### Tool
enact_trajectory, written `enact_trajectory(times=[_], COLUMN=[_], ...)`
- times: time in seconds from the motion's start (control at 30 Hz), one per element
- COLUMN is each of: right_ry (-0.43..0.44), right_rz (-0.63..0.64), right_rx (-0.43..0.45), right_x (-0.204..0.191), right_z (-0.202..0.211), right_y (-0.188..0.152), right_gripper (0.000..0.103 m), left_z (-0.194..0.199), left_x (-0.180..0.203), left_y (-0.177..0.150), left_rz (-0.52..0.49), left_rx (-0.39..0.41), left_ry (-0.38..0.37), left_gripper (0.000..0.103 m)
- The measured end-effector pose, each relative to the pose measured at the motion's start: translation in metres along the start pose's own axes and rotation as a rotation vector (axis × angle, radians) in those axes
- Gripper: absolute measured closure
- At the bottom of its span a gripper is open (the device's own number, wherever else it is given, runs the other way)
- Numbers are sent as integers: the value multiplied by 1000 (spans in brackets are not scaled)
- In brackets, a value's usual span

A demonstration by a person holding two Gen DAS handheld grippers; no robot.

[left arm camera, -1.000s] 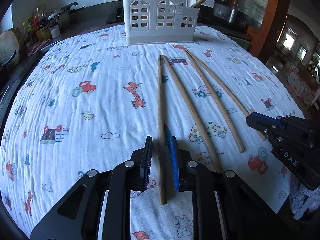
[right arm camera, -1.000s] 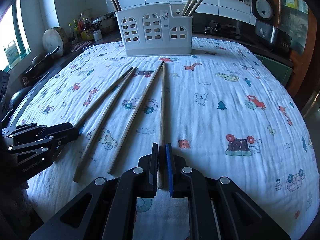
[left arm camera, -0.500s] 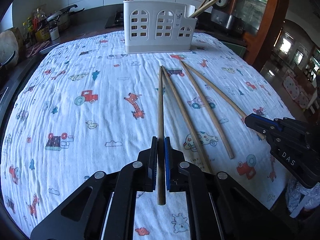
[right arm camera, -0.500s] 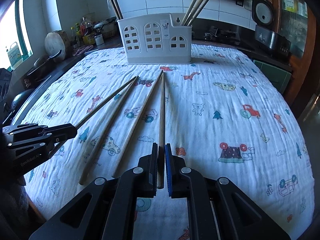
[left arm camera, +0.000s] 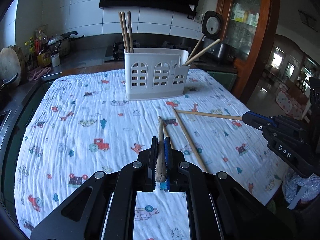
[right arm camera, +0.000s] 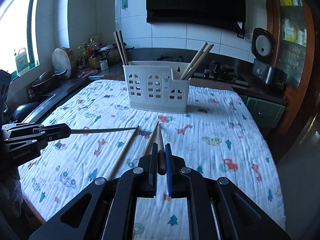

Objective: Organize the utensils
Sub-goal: 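Lift the left tool's chopstick to the caddy while the right tool carries its chopstick there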

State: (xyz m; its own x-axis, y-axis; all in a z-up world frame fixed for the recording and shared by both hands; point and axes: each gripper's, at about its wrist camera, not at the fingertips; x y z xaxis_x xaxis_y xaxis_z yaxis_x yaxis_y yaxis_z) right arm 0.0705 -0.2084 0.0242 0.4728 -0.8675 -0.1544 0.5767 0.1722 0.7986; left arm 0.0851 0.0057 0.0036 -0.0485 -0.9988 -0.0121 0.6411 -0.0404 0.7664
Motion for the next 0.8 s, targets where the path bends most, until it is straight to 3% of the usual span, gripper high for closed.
enact_trajectory(times=[0.33,0.8], right_ry=[27,88], right_rz=[54,67], right_rx=[32,28], right_x=[1,16], right_z=[-4,-12], right_y=[47,100], right_gripper=[96,96], left_z=[-3,-21], left_x=[5,1], left_y=[42,81], left_rz=[-28,-51], left_rx=[58,58], left_ry=[-29,-45], left_gripper=[98,98])
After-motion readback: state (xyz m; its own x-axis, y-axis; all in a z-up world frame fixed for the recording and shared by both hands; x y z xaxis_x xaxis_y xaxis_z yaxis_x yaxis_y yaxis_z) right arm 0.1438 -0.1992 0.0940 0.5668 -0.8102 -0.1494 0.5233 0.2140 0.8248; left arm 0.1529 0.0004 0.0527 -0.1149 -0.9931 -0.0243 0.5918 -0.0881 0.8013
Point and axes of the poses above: each gripper's, at about its wrist camera, not at the fingertips, and z roughly against the way its jaws point, x to its right, y to its top, and after that the axes turned 13 degrees about y, right-handed
